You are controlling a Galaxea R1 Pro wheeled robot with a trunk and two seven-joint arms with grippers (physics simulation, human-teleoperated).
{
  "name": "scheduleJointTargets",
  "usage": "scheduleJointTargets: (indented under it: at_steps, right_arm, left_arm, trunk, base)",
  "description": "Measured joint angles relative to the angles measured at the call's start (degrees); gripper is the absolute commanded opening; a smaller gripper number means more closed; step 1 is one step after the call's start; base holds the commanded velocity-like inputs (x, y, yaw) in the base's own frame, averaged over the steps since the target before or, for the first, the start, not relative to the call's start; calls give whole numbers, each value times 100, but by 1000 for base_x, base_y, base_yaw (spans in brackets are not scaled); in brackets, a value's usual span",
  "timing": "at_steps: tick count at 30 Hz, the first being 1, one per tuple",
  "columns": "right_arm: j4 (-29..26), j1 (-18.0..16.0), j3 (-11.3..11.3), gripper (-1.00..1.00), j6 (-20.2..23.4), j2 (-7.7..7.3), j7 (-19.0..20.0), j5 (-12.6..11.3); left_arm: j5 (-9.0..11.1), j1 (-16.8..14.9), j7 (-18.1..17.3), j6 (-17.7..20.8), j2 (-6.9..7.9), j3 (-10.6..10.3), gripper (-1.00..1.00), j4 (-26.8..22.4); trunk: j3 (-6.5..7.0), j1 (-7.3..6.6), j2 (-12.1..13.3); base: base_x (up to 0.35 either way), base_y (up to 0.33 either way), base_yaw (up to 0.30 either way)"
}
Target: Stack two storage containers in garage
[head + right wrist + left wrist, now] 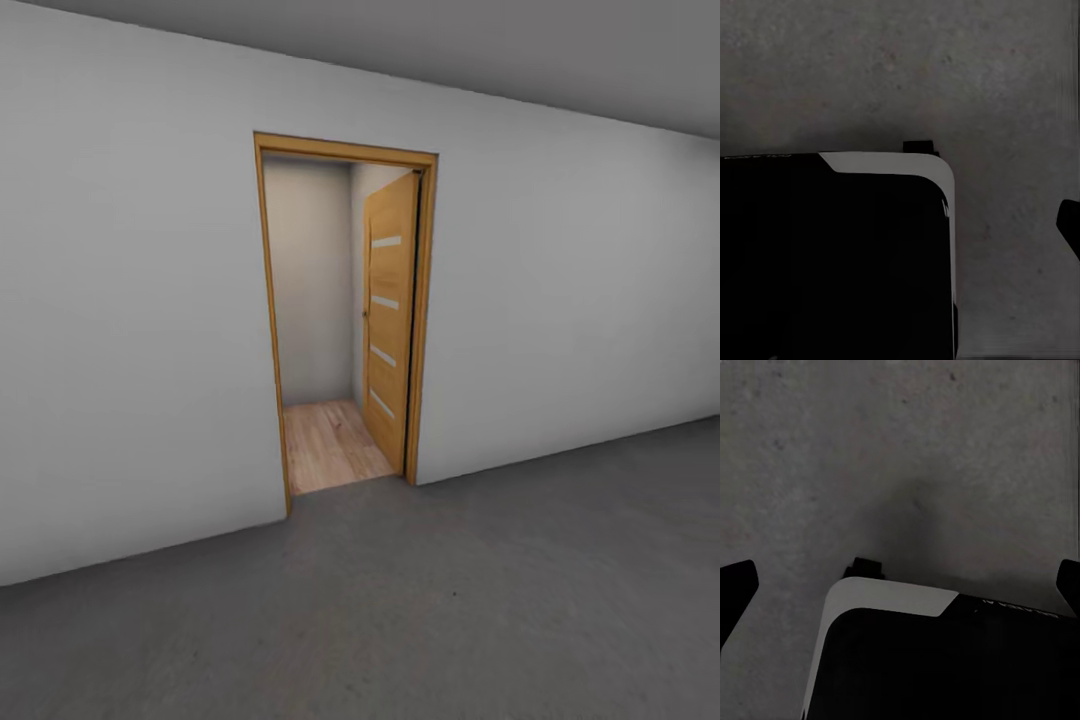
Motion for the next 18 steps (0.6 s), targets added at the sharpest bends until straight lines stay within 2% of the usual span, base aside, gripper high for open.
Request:
scheduleJointTargets:
  at_steps: [8,14,18]
  right_arm:
    - [0,1,0,100,4,0,3,0]
    - [0,-1,6,100,5,0,3,1]
    - [0,-1,8,100,-6,0,-8,6]
  left_arm:
    - [0,0,1,12,0,0,100,0]
    - [0,0,2,14,0,0,100,0]
    - [1,1,4,14,0,0,100,-1]
  trunk:
    - [0,0,-1]
    - [0,-1,-1]
    - [0,-2,-1]
  base:
    - [29,0,-300]
    - [130,0,-291]
    - [227,0,-133]
